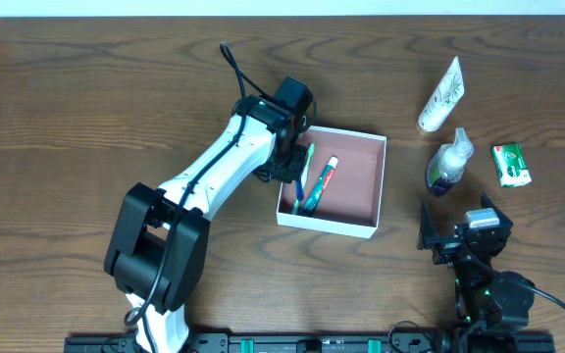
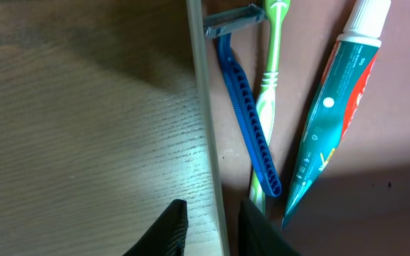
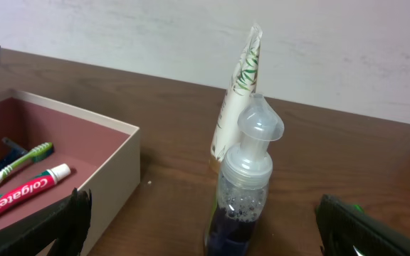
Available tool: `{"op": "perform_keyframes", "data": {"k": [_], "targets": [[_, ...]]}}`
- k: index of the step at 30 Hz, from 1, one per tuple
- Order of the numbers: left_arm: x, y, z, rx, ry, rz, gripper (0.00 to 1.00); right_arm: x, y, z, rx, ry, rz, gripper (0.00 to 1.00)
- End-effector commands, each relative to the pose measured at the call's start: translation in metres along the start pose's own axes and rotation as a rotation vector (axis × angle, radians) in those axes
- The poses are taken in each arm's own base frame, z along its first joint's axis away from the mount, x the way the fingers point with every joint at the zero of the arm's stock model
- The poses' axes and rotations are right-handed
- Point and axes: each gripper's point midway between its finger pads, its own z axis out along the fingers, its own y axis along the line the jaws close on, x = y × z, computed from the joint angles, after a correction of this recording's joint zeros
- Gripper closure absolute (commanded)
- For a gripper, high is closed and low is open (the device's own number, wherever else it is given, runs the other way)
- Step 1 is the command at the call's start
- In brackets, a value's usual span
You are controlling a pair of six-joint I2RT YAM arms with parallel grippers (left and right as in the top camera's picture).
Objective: Pack container
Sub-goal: 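Open the left gripper to release the razor inside the box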
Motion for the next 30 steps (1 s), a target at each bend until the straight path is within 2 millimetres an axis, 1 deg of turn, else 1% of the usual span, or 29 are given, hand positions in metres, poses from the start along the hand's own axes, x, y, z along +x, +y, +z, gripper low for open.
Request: {"op": "perform_keyframes", "data": {"k": [1, 3, 4, 22, 30], "targets": [[0.003, -0.001, 0.003, 0.007, 0.013, 0.015, 0.81, 0.001, 0.003, 0.0, -0.012, -0.002, -0.013, 0.01], [0.002, -0.001, 0.003, 0.008, 0.011, -0.001, 0.93, 0.001, 0.003, 0.0, -0.012, -0.002, -0.013, 0.01], [0.002, -0.001, 0.003, 0.008, 0.01, -0.009, 0.94, 0.001, 0.003, 0.0, -0.012, -0.002, -0.013, 0.01], [-0.009, -0.003, 0.003, 0.023, -0.029, -0.29, 0.94, 0.001, 0.003, 0.0, -0.012, -0.002, -0.013, 0.01], [-0.01, -0.004, 0.003, 0.026, -0.035, -0.361, 0.94, 0.001, 0.003, 0.0, -0.012, -0.002, -0.013, 0.01]]}}
